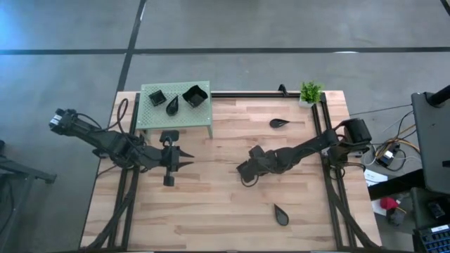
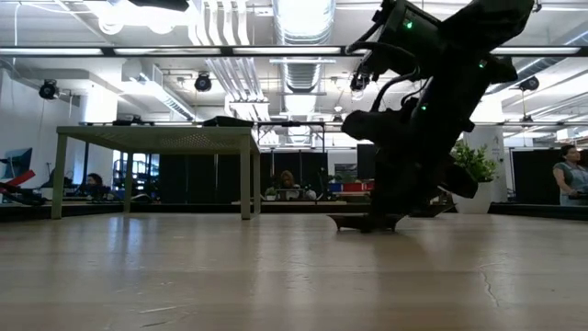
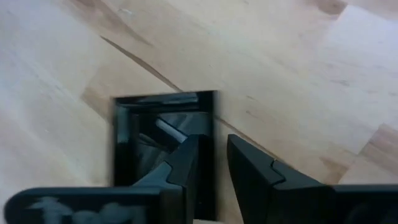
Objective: Pick & Place Mini shaped plates
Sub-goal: Stack the black square plate on top of the black square plate on the shelf
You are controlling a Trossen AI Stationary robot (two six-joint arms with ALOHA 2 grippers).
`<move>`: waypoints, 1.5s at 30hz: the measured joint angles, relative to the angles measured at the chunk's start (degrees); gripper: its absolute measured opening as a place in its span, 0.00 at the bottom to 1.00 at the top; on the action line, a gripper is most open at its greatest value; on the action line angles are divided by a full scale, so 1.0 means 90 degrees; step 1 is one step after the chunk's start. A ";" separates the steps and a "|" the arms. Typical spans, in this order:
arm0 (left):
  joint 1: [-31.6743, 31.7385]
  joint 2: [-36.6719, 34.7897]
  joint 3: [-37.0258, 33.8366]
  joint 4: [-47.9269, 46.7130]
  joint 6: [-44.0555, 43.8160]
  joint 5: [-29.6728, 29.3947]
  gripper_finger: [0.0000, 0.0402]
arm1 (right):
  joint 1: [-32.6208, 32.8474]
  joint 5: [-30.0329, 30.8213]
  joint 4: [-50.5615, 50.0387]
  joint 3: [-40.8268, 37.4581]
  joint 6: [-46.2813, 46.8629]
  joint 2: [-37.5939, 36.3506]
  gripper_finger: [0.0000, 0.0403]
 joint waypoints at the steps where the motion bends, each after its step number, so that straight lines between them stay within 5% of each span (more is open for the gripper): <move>1: 0.0000 0.0000 0.0000 0.0006 0.0000 0.0005 0.20 | 0.0000 -0.0007 0.0123 0.0002 0.0008 0.0031 0.20; 14: 0.0000 0.0000 0.0002 0.0046 0.0002 0.0011 0.20 | 0.0000 -0.0021 0.0305 0.0004 -0.0401 0.0074 0.03; 28: 0.0000 0.0005 -0.0040 0.0062 0.0414 0.0064 0.20 | 0.0002 0.0734 0.1484 0.0117 -0.1508 -0.0148 0.02; 45: -0.0009 0.0470 -0.0619 0.0841 0.0543 0.0110 0.20 | 0.0216 0.1266 0.2066 0.1545 -0.3685 -0.0102 0.02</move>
